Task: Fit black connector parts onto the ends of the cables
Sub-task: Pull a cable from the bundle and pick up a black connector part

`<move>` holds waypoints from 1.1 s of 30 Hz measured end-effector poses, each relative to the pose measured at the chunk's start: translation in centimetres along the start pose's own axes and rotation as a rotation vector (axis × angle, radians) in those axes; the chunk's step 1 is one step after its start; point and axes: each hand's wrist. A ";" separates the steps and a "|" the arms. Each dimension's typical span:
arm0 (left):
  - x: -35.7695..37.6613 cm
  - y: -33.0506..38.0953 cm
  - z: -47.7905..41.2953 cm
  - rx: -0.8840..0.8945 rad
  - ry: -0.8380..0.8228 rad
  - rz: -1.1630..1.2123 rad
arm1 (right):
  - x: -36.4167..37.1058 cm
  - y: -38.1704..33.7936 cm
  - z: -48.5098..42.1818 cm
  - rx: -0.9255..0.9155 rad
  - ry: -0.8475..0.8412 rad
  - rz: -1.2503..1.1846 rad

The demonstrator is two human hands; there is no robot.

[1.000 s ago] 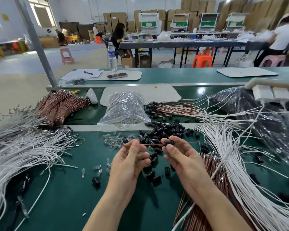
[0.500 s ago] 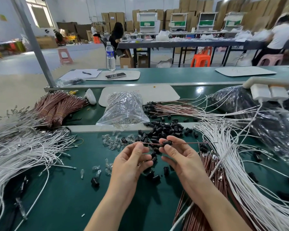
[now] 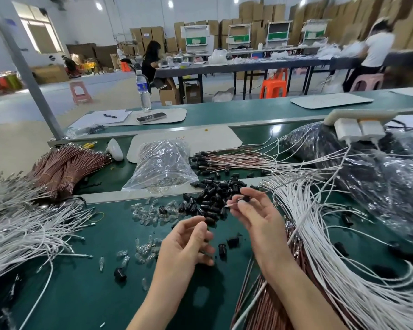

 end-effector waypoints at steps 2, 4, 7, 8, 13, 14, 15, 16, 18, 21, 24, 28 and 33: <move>0.4 0.2 0.0 0.012 0.000 -0.089 | -1.4 -1.1 -0.5 -0.106 0.202 0.017; 1.5 0.4 -0.5 0.022 -0.054 -0.210 | -2.9 -2.0 -1.0 -0.212 0.409 0.022; 4.4 1.3 -2.6 0.014 -0.225 -0.441 | -4.9 -2.9 -1.3 -0.323 0.624 0.000; 5.7 1.7 -3.6 0.012 -0.272 -0.529 | -5.5 -3.0 -1.4 -0.344 0.673 -0.006; 12.1 2.3 -9.1 -0.006 -0.372 -0.954 | -6.5 -2.9 -1.6 -0.376 0.783 -0.005; 13.1 2.2 -9.9 -0.019 -0.377 -1.001 | -6.5 -2.7 -1.6 -0.369 0.785 0.008; 14.1 2.0 -10.5 -0.039 -0.382 -1.044 | -6.4 -2.7 -1.6 -0.364 0.787 0.021; 14.8 1.8 -11.1 -0.066 -0.389 -1.087 | -6.4 -2.6 -1.6 -0.365 0.787 0.028; 16.0 1.3 -11.7 -0.149 -0.403 -1.158 | -6.5 -2.7 -1.6 -0.373 0.782 0.039; 16.7 0.9 -12.2 -0.248 -0.401 -1.160 | -6.8 -2.8 -1.8 -0.369 0.775 0.073; 16.7 0.8 -12.5 -0.300 -0.421 -1.118 | -6.8 -2.9 -1.9 -0.371 0.767 0.073; 16.8 0.9 -12.2 -0.312 -0.396 -1.121 | -6.7 -2.9 -1.9 -0.375 0.765 0.084; 17.1 1.0 -11.8 -0.324 -0.373 -1.129 | -6.8 -2.8 -1.8 -0.367 0.760 0.095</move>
Point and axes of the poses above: each hand's wrist, its own z-axis away from the middle knuckle, its own x-axis out of the palm, y = z × x, and after that the axes turned 12 degrees about -y, right-handed
